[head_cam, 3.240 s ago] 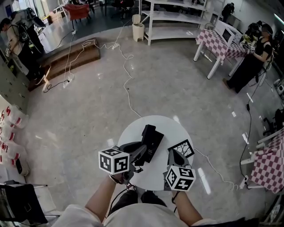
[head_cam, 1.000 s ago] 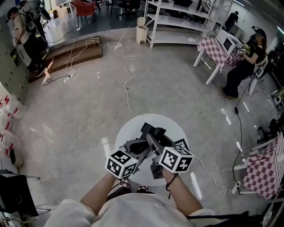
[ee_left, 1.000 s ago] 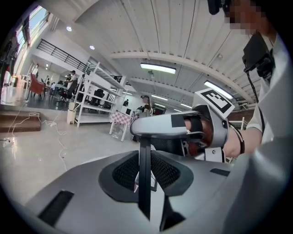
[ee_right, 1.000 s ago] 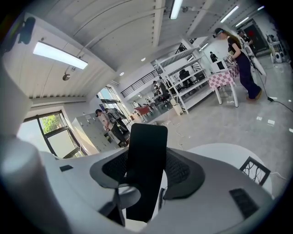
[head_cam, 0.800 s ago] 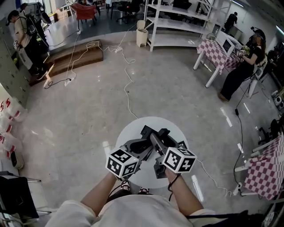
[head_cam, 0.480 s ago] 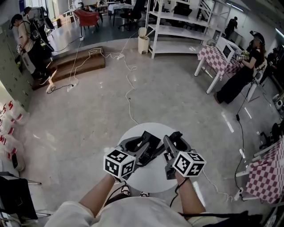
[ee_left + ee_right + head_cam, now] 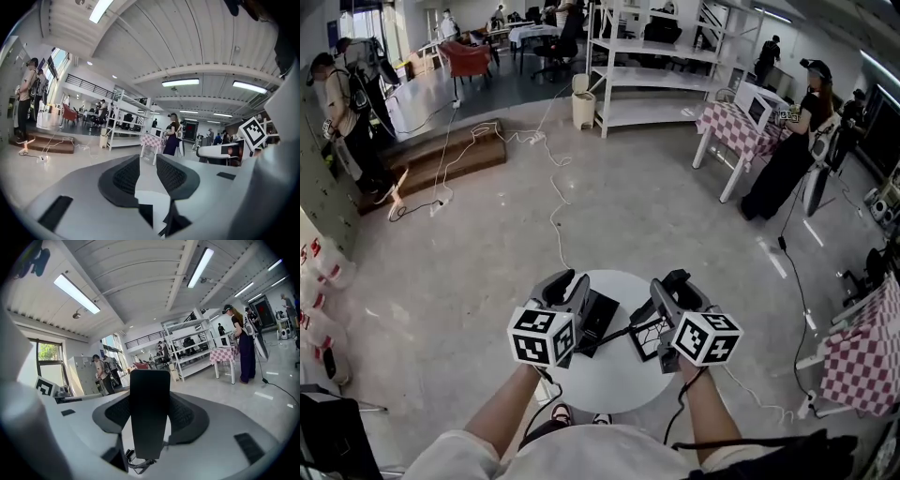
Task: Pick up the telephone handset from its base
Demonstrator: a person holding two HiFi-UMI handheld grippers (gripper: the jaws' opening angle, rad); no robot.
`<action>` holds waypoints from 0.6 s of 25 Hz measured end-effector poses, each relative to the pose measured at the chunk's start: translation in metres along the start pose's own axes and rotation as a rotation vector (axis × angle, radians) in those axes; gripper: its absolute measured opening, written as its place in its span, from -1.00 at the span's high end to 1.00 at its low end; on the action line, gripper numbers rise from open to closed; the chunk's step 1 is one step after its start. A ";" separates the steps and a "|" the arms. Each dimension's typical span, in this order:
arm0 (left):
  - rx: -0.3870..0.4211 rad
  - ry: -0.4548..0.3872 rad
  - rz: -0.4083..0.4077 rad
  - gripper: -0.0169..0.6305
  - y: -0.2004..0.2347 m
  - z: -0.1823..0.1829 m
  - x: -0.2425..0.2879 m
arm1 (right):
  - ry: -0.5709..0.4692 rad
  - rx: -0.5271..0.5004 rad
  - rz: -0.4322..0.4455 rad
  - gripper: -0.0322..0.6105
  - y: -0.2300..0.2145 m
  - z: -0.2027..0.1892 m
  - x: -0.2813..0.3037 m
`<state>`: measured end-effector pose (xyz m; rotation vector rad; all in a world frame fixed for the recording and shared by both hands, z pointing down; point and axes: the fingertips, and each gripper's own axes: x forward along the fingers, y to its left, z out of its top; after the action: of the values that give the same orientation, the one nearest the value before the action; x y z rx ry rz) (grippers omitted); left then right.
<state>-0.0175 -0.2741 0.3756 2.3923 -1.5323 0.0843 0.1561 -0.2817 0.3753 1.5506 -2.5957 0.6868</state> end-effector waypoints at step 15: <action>0.037 0.076 0.129 0.78 0.034 -0.010 -0.002 | 0.048 0.063 -0.080 0.16 0.028 -0.047 0.020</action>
<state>-0.0479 -0.2824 0.3918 2.2881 -1.6611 0.2307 0.1135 -0.2690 0.4127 1.6239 -2.4867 0.7949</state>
